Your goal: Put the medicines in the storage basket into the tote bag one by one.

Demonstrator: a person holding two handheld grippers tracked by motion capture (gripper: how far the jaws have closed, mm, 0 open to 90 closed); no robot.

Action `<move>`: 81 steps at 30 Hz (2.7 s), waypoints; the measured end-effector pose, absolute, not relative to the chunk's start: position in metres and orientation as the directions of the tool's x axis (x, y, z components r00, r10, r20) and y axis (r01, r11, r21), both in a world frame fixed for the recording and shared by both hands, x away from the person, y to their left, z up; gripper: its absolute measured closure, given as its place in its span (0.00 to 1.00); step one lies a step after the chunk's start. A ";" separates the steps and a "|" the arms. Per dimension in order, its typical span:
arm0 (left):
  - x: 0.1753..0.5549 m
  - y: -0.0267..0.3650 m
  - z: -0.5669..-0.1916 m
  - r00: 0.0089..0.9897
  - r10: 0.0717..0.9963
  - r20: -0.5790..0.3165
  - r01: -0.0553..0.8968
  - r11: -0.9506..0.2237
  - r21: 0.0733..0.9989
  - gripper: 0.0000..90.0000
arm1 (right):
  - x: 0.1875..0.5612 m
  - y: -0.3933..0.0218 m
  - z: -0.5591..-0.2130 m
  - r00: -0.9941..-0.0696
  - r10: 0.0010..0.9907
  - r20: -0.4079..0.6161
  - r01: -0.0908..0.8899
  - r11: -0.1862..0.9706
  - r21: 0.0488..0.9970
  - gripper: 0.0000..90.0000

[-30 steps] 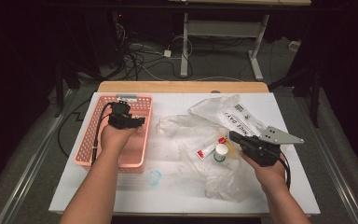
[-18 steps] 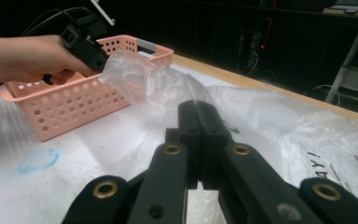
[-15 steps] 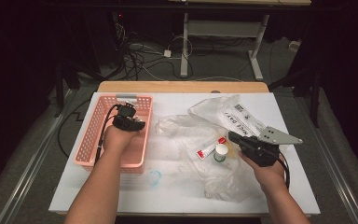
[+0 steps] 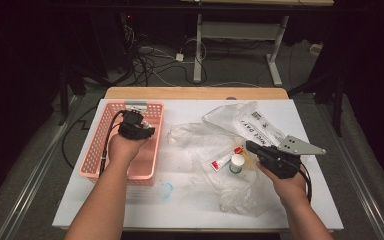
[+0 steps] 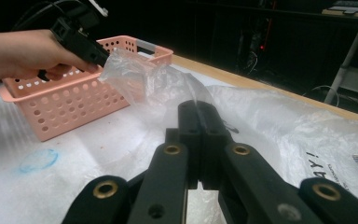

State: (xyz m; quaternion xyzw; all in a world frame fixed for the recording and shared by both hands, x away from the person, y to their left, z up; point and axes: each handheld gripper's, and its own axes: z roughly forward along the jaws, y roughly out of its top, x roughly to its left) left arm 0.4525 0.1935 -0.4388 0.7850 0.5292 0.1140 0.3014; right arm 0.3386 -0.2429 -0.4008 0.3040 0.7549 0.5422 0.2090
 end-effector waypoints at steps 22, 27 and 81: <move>0.384 0.194 -0.405 0.492 0.864 -0.109 0.626 -0.264 0.734 0.65 | 0.340 -0.242 -0.404 -0.730 0.683 0.023 0.244 0.229 0.943 1.00; 0.367 0.196 -0.407 0.505 0.857 -0.100 0.592 -0.259 0.763 0.65 | 0.339 -0.239 -0.405 -0.731 0.682 0.021 0.244 0.233 0.941 1.00; 0.311 0.127 -0.415 0.716 0.684 -0.138 0.446 -0.297 0.844 0.64 | 0.334 -0.234 -0.401 -0.745 0.667 -0.003 0.218 0.249 0.944 1.00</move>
